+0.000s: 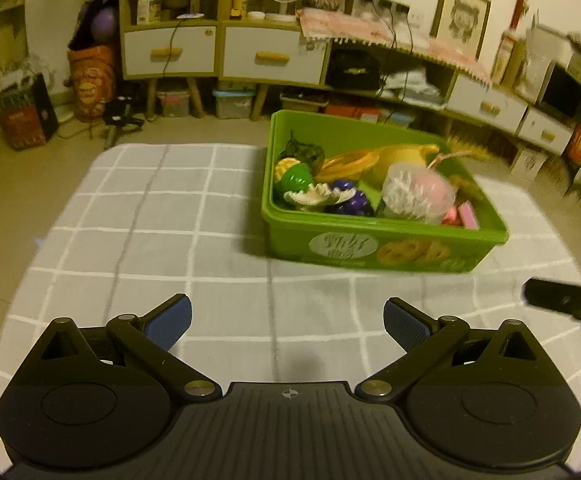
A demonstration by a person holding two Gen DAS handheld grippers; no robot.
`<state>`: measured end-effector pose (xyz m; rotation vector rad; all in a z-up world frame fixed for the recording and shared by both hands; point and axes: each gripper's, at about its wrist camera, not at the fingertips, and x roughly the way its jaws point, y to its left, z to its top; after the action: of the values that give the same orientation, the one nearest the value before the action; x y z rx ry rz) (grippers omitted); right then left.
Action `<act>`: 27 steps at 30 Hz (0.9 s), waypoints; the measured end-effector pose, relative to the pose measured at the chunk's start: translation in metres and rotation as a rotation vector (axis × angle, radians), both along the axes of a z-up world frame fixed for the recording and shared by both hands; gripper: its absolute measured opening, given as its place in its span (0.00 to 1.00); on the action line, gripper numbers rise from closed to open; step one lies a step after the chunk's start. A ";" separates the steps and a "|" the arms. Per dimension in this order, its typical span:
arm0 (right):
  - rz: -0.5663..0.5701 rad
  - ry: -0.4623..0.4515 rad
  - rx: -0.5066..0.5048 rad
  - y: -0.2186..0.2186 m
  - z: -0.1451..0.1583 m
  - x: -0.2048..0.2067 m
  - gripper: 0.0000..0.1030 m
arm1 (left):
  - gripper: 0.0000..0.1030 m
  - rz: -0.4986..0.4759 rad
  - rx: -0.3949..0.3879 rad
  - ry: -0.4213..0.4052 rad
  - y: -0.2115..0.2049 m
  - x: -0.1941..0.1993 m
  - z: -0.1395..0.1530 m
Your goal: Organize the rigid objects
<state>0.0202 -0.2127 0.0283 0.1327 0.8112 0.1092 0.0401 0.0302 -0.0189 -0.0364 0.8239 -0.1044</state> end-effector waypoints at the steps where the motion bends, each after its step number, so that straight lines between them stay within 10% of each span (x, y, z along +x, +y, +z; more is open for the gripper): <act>1: 0.000 -0.005 -0.007 -0.001 0.001 -0.001 0.53 | 0.98 0.013 0.022 0.003 -0.001 -0.001 0.001; 27: 0.013 -0.045 -0.062 0.012 0.010 -0.013 0.62 | 0.98 0.053 0.082 -0.011 -0.020 -0.021 0.020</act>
<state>0.0072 -0.2012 0.0385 0.0665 0.7700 0.0992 0.0192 0.0106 0.0006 0.0201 0.8145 -0.0210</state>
